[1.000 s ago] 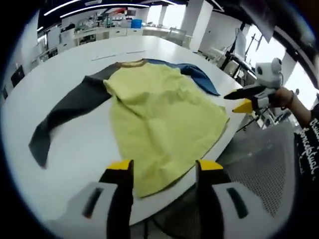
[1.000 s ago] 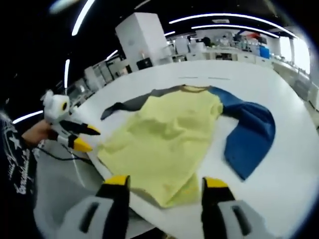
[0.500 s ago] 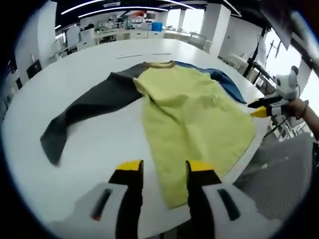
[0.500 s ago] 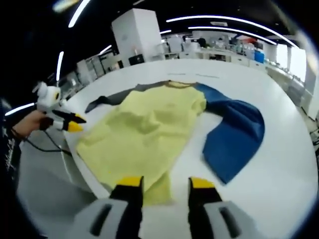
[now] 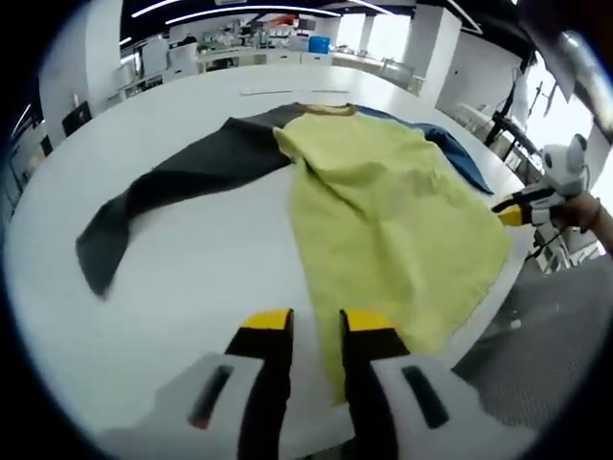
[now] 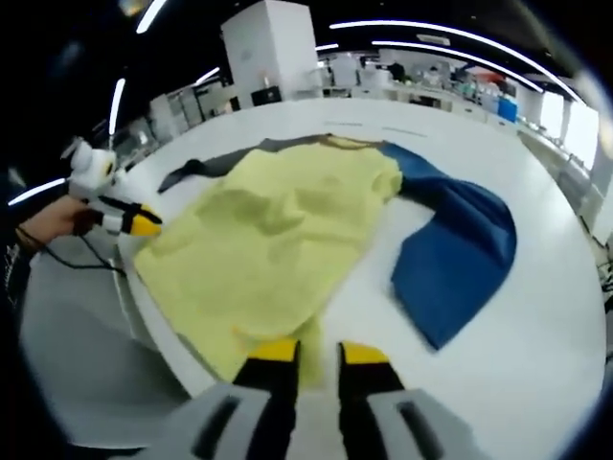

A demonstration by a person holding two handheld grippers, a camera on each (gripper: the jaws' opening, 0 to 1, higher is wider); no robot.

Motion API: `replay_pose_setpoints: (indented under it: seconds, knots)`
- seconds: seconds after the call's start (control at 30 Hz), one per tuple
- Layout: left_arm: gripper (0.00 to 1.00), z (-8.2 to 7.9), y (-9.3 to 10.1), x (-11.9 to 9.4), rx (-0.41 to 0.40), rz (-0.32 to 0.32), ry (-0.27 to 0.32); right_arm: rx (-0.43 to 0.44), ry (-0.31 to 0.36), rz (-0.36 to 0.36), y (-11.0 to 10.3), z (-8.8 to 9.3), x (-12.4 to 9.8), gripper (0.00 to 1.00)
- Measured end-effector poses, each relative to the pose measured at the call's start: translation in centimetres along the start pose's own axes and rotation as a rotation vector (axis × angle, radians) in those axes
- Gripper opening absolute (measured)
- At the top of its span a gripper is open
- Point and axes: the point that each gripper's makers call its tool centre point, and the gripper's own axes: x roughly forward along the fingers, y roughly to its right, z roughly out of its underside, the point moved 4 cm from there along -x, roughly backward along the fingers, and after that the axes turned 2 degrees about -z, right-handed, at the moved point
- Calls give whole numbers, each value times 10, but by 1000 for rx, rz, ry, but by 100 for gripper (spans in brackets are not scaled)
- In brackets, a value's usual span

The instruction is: Fold the garment on the visible template until the final outline fits inside the template.

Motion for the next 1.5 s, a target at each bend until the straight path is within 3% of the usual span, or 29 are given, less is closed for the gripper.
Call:
replay_pose_setpoints:
  seconds: [0.1, 0.23, 0.37, 0.53, 1.2, 1.5]
  knots:
    - [13, -2, -1, 1, 0, -3, 5, 13, -9, -10, 2, 1, 3, 6]
    - [6, -1, -2, 3, 0, -15, 0, -61, -31, -4, -2, 0, 5, 3]
    - [1, -2, -1, 4, -12, -12, 8, -67, -42, -5, -2, 0, 5, 0]
    - [0, -2, -2, 4, -35, -11, 9, -38, -41, 0, 1, 1, 3, 0]
    - [0, -5, -7, -12, -85, -46, 36, 54, 7, 141, 20, 7, -33, 0]
    - [0, -4, -9, -14, -125, -57, 37, 137, 34, 206, 25, 13, -47, 0]
